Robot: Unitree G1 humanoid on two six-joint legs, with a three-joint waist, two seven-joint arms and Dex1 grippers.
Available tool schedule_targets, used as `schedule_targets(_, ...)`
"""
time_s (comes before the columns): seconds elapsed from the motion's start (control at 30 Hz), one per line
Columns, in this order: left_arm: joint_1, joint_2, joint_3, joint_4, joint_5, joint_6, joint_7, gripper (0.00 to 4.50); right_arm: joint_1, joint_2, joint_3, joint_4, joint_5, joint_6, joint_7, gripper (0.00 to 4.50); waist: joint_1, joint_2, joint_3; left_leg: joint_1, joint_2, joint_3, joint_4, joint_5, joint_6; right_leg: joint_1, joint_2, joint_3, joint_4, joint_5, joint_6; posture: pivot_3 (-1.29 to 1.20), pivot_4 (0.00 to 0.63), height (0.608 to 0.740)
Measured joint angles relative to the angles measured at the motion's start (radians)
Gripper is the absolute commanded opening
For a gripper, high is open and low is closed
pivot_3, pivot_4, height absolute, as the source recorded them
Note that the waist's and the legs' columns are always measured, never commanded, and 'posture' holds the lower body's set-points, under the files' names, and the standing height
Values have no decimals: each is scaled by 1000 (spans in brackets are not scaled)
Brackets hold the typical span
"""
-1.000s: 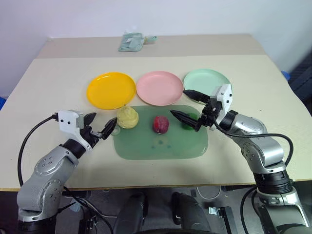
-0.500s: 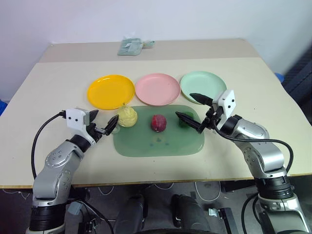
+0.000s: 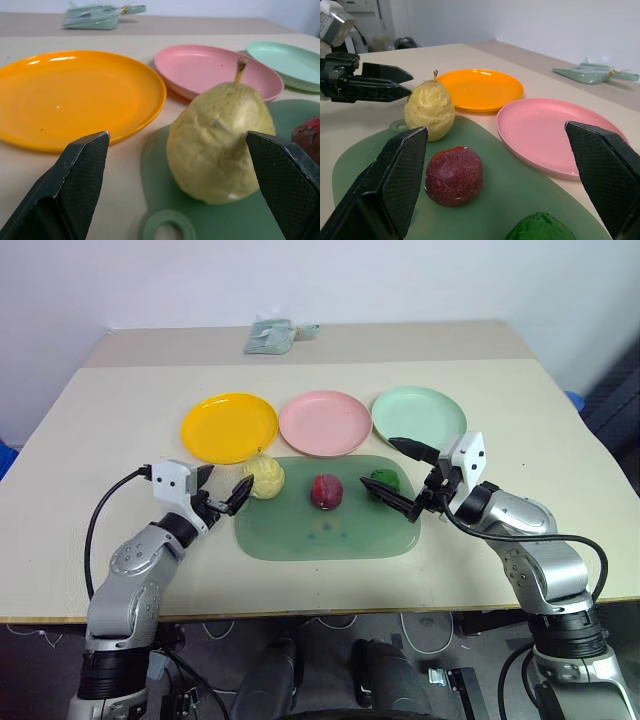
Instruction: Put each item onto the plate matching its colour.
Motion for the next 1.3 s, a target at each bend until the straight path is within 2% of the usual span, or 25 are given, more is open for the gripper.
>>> schedule_targets(0.4, -29, -3, -8, -34, 0, 67, 16, 4441, 11, 0, -2, -25, 2, 13, -7, 4500, 1, 0, 0, 0, 0, 0, 0, 0, 0, 0, 0, 0, 0, 0, 0, 0, 150, 740)
schedule_targets(0.87, -87, -29, -82, -26, 44, 106, 58, 4441, 15, -5, -32, -18, 2, 7, 6, 4500, 1, 0, 0, 0, 0, 0, 0, 0, 0, 0, 0, 0, 0, 0, 0, 0, 150, 740)
schedule_targets(0.97, -89, -32, -85, -20, 48, 118, 60, 3663, 21, -5, -41, -18, 1, 6, 8, 4500, -1, 0, 0, 0, 0, 0, 0, 0, 0, 0, 1, 0, 0, 0, 0, 0, 150, 740)
schedule_targets(1.07, -91, -33, -87, -20, 58, 122, 66, 2375, 23, -5, -42, -18, 0, 6, 9, 4500, 0, 0, 0, 0, 0, 0, 0, 0, 0, 0, 0, 0, 0, 0, 0, 0, 150, 740)
schedule_targets(1.1, -91, -33, -87, -20, 62, 122, 66, 2251, 24, -5, -42, -18, 0, 6, 9, 4500, 0, 0, 0, 0, 0, 0, 0, 0, 0, 0, 0, 0, 0, 0, 0, 0, 150, 740)
schedule_targets(1.3, -90, -43, -86, -16, 86, 106, 76, 2251, 24, -5, -42, -18, -1, 6, 8, 4500, 1, 0, 0, 0, 0, 0, 0, 0, 0, 0, 0, 0, 0, 0, 0, 0, 150, 740)
